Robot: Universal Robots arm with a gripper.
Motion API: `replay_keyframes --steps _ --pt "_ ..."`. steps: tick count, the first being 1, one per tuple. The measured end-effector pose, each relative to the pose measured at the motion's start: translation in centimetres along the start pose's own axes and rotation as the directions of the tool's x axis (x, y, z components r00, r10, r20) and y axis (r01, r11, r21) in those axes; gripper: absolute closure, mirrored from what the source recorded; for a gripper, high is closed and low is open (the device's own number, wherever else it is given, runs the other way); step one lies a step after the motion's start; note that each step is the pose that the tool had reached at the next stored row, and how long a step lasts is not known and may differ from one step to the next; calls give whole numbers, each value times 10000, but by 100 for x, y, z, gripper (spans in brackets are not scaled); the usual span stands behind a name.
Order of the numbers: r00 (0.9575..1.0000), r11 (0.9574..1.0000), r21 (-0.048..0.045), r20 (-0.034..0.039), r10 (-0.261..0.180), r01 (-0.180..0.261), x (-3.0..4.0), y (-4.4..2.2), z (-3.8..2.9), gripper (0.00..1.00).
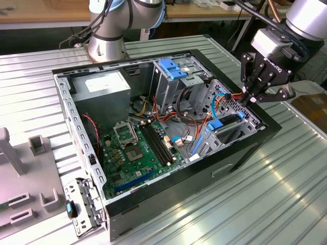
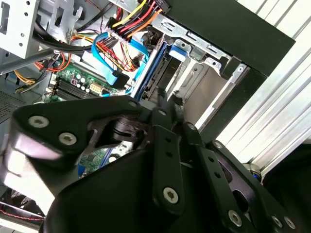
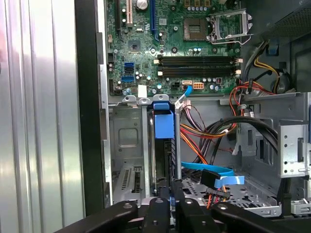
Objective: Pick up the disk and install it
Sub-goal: 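Insert the disk into the insertion slot, then insert the first disk wire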
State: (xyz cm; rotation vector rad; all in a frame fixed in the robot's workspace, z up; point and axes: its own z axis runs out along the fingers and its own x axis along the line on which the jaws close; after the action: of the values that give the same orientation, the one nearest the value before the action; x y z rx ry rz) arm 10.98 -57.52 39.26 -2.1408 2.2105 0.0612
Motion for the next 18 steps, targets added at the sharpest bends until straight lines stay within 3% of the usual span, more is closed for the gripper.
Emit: replay_keyframes --steps 1,18 --pt "10000 10000 0 0 -1 1 0 0 1 89" --pt "9999 9999 -9 0 -128 128 -1 -11 3 89"
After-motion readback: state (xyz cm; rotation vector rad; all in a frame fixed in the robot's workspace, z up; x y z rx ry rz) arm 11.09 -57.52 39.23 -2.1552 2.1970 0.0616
